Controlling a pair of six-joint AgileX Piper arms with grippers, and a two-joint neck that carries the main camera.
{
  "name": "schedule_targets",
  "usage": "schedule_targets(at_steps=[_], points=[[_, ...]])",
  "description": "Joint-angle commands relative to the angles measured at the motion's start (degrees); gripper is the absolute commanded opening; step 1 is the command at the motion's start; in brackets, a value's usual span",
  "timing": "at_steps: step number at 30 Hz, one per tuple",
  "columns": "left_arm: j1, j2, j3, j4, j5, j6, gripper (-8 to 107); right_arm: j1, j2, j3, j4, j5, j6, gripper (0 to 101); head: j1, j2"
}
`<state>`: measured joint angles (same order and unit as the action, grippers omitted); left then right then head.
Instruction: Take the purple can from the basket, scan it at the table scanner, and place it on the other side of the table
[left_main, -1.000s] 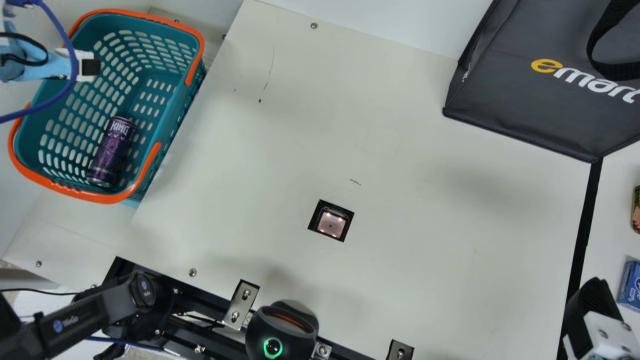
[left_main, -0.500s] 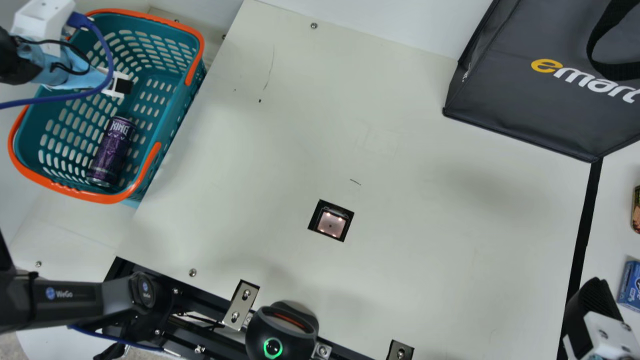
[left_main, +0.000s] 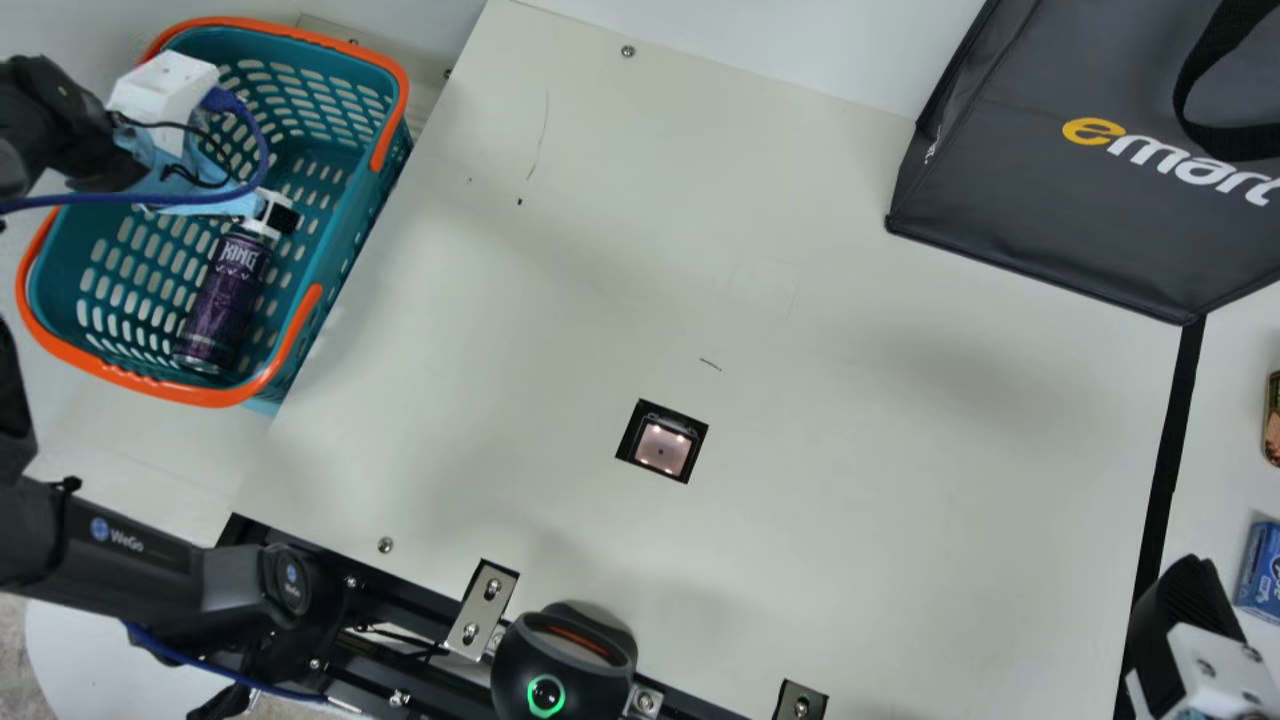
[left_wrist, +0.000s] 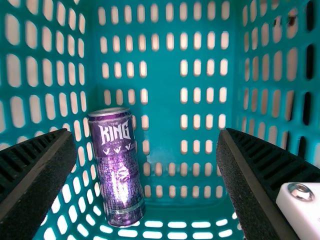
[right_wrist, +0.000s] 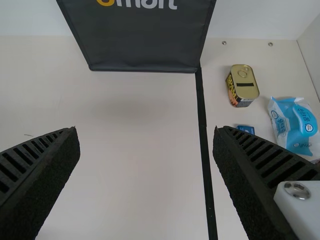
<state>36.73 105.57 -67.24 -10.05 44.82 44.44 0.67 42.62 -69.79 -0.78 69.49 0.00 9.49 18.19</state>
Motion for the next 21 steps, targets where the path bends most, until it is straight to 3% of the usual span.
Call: schedule_targets(at_steps=[1,21], points=[[0.1,1.2,0.2,0.5,-0.5,-0.1,90,0.0,0.0,0.0,0.0,0.0,0.0,95,-1.6,0.2],[-0.4,7.5,4.7,8.5,-10.9,-7.7,90,0.0,0.0,0.0,0.0,0.0,0.0,95,-1.6,0.2]])
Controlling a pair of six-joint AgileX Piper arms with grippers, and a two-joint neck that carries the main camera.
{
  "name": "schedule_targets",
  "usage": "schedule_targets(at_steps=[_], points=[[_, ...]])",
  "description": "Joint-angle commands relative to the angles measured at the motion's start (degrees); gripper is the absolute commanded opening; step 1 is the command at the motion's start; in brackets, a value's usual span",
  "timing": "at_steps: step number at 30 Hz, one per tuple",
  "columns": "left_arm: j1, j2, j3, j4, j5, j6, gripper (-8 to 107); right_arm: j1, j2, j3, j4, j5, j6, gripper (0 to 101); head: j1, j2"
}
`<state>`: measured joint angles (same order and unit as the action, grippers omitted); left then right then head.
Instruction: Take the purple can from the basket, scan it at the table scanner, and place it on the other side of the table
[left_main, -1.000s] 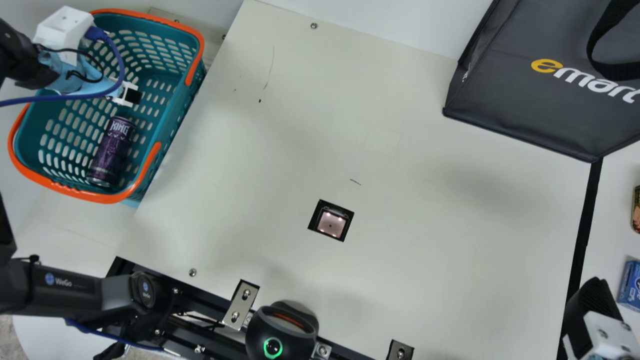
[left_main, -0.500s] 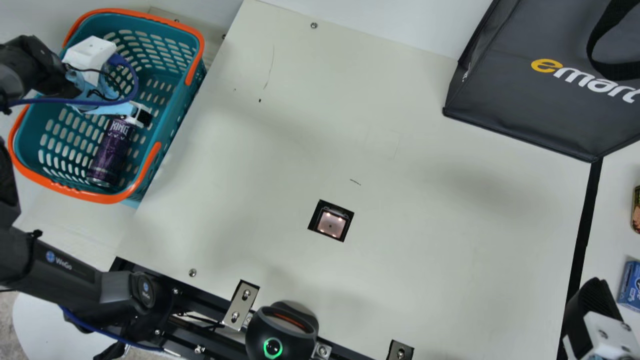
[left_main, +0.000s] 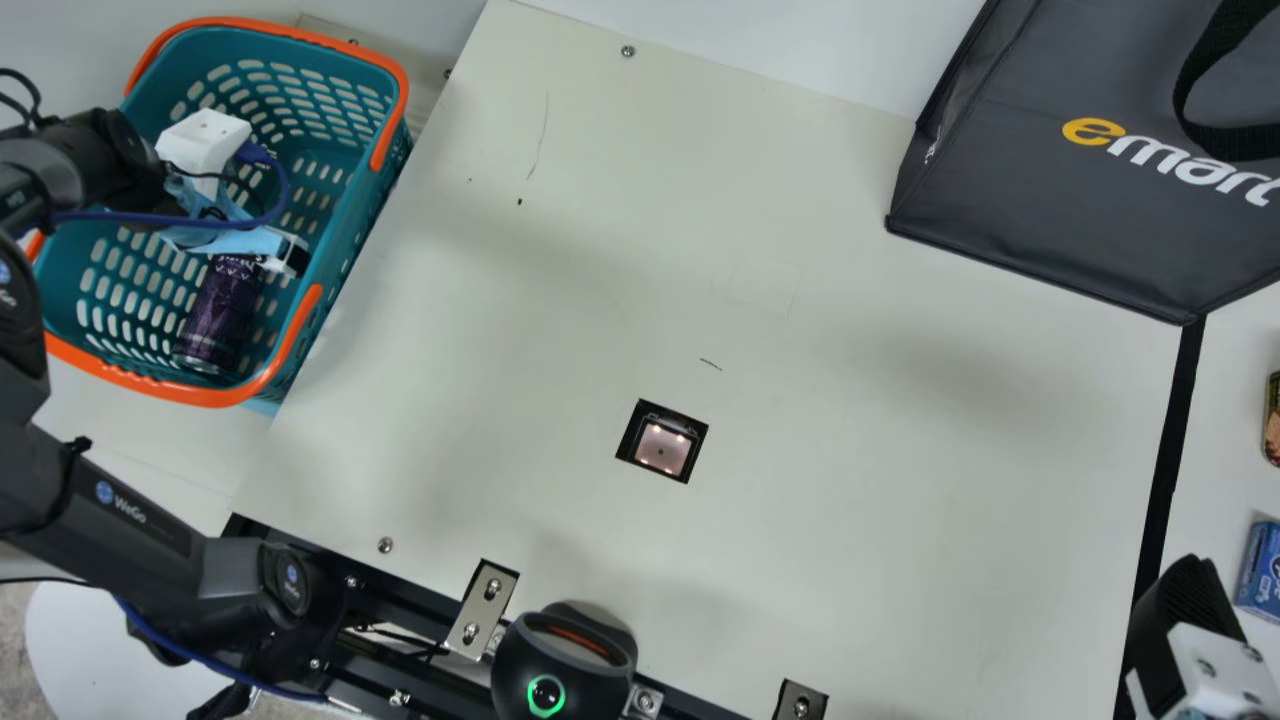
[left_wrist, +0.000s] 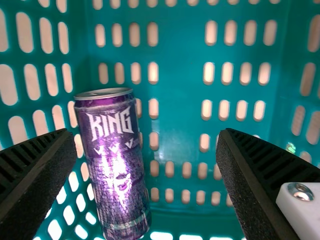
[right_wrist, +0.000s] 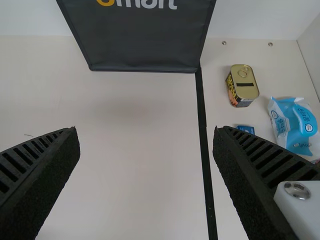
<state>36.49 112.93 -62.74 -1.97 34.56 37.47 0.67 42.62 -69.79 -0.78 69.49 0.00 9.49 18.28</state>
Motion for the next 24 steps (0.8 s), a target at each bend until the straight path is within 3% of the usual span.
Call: schedule_targets(at_steps=[1,24], points=[[-0.2,0.2,0.5,0.9,-1.2,-1.4,90,0.0,0.0,0.0,0.0,0.0,0.0,95,-1.6,0.1],[0.3,3.7,4.0,9.2,-7.6,-10.9,90,0.0,0.0,0.0,0.0,0.0,0.0,95,-1.6,0.1]])
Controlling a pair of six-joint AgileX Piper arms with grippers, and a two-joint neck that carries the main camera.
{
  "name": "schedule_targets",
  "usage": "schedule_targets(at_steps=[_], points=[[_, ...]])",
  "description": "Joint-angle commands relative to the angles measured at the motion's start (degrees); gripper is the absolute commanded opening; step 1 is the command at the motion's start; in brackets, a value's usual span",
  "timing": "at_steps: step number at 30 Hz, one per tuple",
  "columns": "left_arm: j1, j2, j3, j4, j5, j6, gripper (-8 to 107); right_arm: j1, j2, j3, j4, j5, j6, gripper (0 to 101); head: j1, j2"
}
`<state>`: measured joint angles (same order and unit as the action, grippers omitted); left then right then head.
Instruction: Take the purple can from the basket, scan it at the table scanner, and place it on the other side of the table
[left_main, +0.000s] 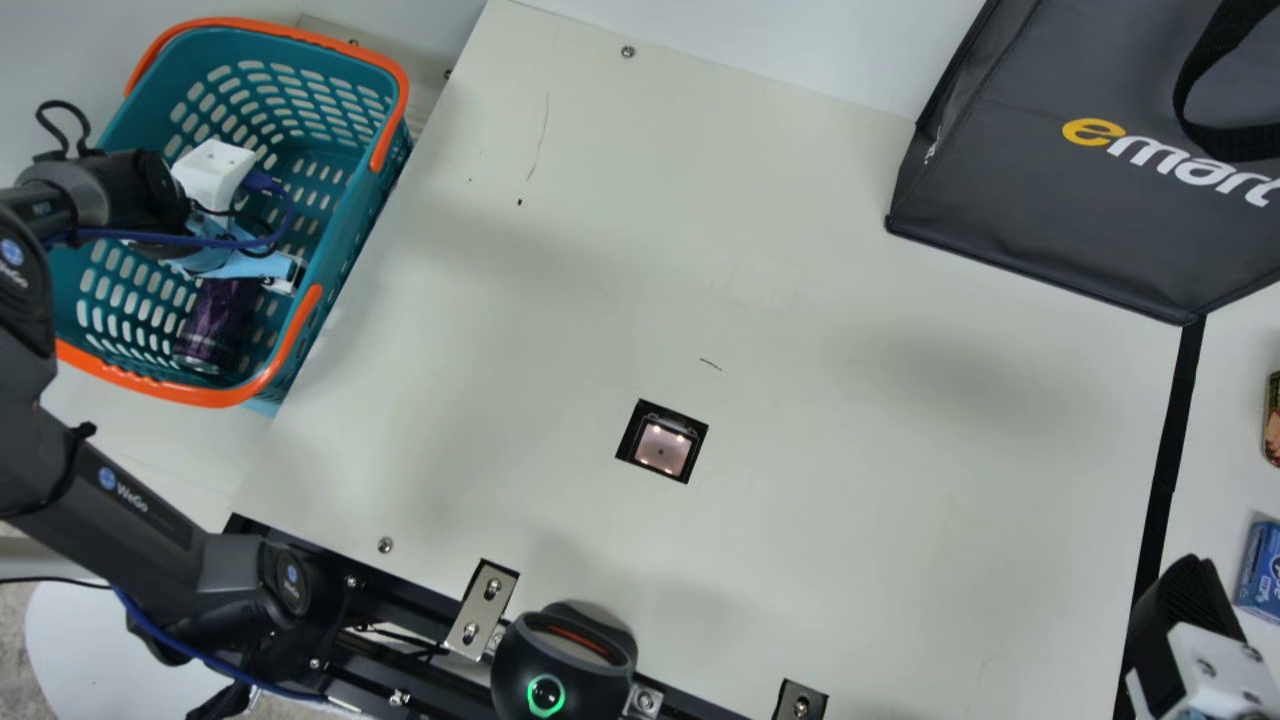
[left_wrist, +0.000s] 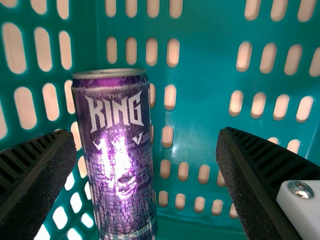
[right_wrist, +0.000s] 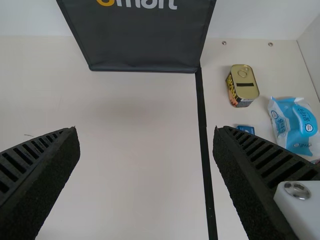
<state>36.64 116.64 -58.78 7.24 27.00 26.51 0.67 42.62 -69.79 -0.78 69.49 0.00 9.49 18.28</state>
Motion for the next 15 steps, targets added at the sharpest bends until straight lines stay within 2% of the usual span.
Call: schedule_targets(at_steps=[1,9,15], points=[[0.1,0.1,0.2,-0.3,0.0,0.2,90,0.0,0.0,0.0,0.0,0.0,0.0,95,-1.6,0.1],[0.5,0.2,0.3,-5.3,2.3,3.6,90,0.0,0.0,0.0,0.0,0.0,0.0,95,-1.6,0.1],[1.0,-0.6,0.8,-5.7,2.2,4.5,90,0.0,0.0,0.0,0.0,0.0,0.0,95,-1.6,0.1]])
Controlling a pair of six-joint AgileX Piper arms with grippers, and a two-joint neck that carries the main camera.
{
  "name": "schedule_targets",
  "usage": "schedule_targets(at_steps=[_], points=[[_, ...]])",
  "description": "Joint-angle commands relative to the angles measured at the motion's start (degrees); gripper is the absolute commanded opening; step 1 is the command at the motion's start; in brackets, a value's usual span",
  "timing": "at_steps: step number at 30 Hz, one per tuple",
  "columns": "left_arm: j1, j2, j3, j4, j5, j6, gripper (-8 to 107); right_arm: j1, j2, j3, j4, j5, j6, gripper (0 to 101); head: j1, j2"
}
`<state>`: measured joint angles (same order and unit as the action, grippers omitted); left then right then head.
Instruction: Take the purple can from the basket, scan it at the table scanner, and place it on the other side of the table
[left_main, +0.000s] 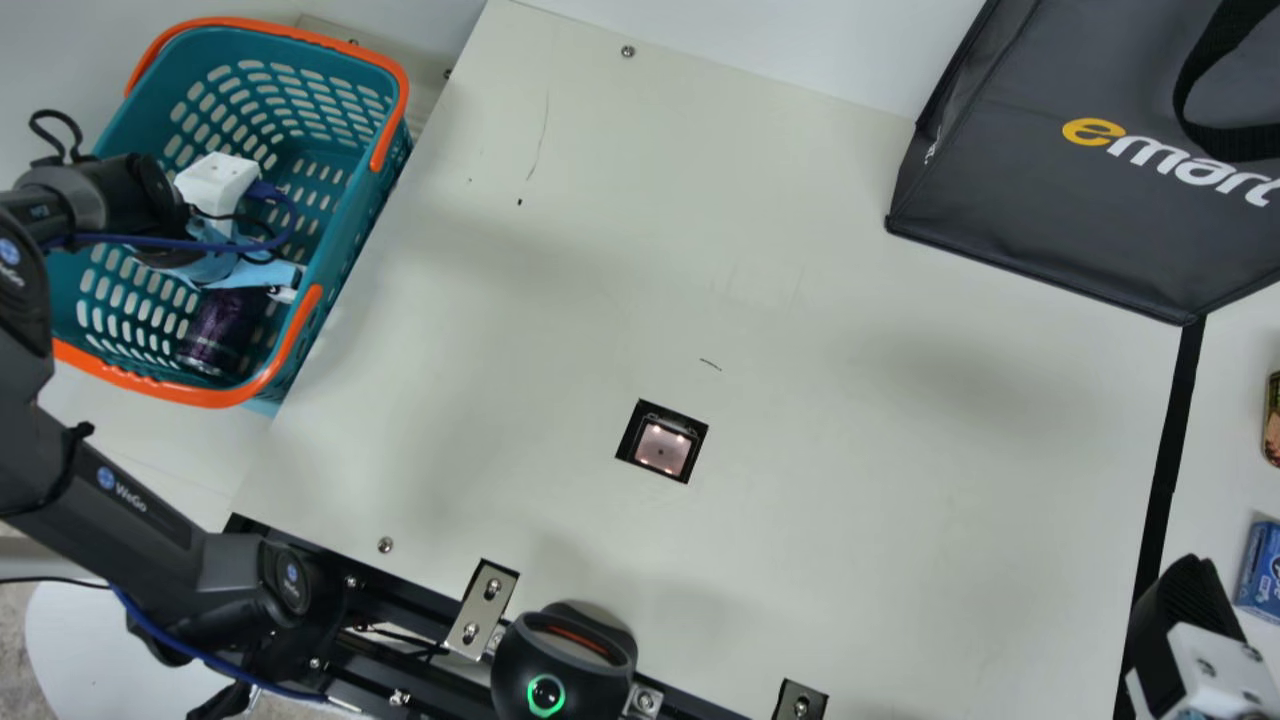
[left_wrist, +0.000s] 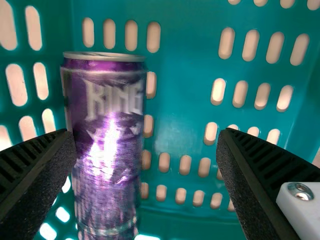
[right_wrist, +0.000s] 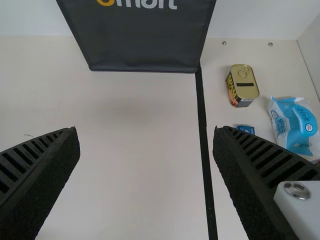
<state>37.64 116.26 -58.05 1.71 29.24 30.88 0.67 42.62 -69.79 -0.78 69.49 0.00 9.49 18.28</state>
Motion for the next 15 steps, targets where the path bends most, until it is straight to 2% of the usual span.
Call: schedule_targets(at_steps=[1,15], points=[[0.1,-0.4,0.1,-0.3,0.0,0.4,90,0.0,0.0,0.0,0.0,0.0,0.0,95,-1.6,0.1],[2.1,-2.0,0.9,1.2,-2.5,2.3,90,0.0,0.0,0.0,0.0,0.0,0.0,95,-1.6,0.1]])
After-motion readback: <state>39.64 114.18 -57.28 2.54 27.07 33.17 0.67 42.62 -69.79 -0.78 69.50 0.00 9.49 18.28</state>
